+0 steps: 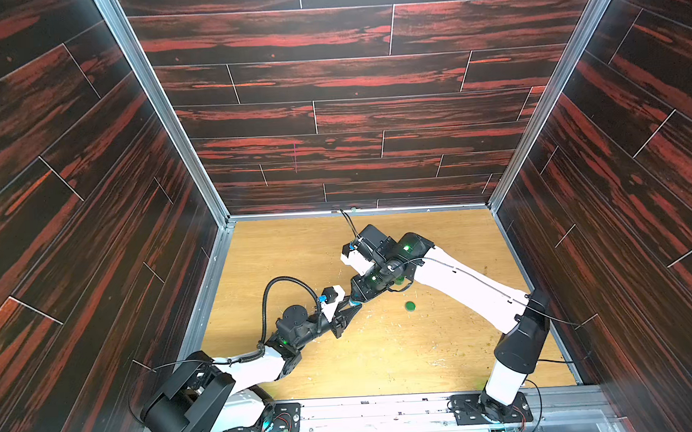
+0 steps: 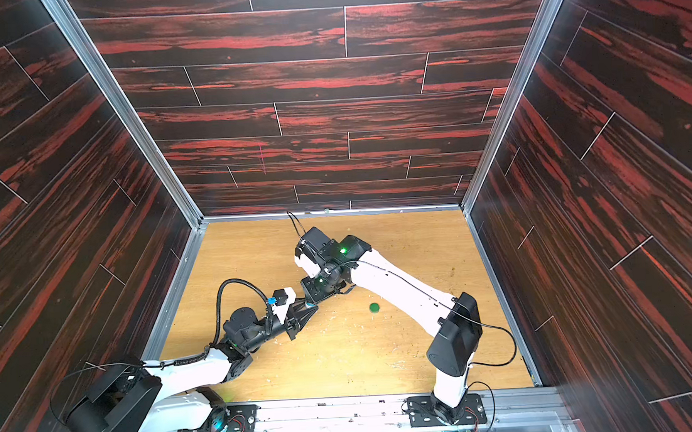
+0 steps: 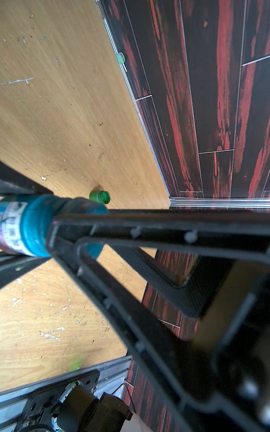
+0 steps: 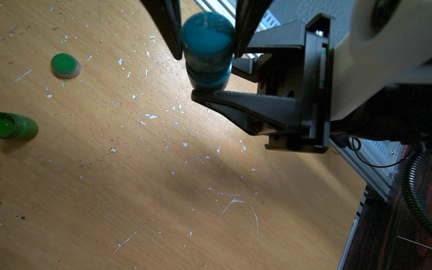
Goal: Close the paint jar lid
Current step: Close the lid on the paint jar.
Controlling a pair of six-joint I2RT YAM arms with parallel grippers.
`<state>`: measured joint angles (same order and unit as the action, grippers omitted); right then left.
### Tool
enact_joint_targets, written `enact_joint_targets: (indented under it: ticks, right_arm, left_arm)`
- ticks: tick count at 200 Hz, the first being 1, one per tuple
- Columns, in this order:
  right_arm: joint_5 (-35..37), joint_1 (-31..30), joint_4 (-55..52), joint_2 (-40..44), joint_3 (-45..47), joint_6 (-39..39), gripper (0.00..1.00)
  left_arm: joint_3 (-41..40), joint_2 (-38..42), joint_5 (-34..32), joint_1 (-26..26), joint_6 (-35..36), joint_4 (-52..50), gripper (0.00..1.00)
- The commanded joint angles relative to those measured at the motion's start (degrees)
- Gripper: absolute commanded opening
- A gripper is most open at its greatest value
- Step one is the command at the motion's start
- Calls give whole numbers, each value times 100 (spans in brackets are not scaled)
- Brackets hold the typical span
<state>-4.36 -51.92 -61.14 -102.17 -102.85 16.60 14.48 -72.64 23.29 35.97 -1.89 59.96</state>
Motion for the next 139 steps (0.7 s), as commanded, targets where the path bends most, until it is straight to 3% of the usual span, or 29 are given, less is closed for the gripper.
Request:
enact_joint_targets:
  ticks: [1,97,139]
  right_arm:
    - [-47,59,-108,-136,-92,-76,33]
    - [-283,130,-26,-295,-95,-52,39]
    - [-285,147,-3,-312,-108,-23,45]
  left_arm:
    - [108,172,-24,20,82,69,27]
    - [99,286,-18,15,101,-2,27]
    - [81,303,-42,17,99,-11,27]
